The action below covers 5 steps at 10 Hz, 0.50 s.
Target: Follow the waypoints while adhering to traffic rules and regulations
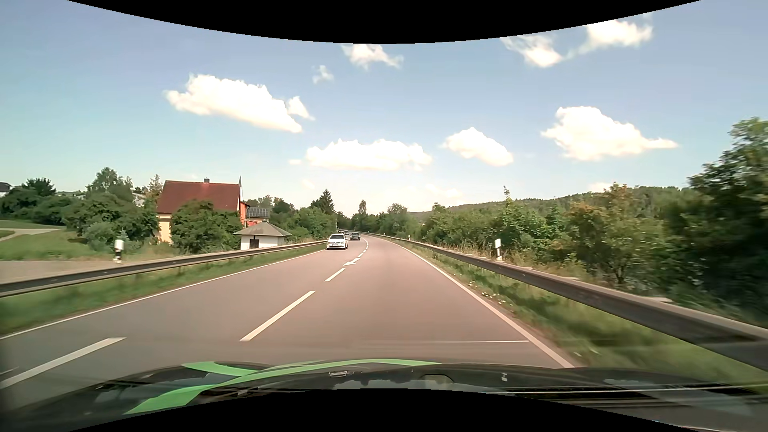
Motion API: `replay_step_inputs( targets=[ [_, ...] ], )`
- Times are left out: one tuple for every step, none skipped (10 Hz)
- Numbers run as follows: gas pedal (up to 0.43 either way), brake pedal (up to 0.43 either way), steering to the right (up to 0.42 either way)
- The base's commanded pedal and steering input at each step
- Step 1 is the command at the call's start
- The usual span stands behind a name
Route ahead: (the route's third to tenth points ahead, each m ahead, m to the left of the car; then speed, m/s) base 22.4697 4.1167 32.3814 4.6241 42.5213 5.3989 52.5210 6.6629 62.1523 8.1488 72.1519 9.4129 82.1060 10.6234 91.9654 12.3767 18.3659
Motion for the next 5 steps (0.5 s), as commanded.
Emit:
replay_step_inputs(
  targets=[
    [0.197, 0.000, -0.014],
    [0.209, 0.000, -0.014],
    [0.209, 0.000, -0.014],
    [0.197, 0.000, -0.015],
    [0.189, 0.000, -0.015]
  ],
)
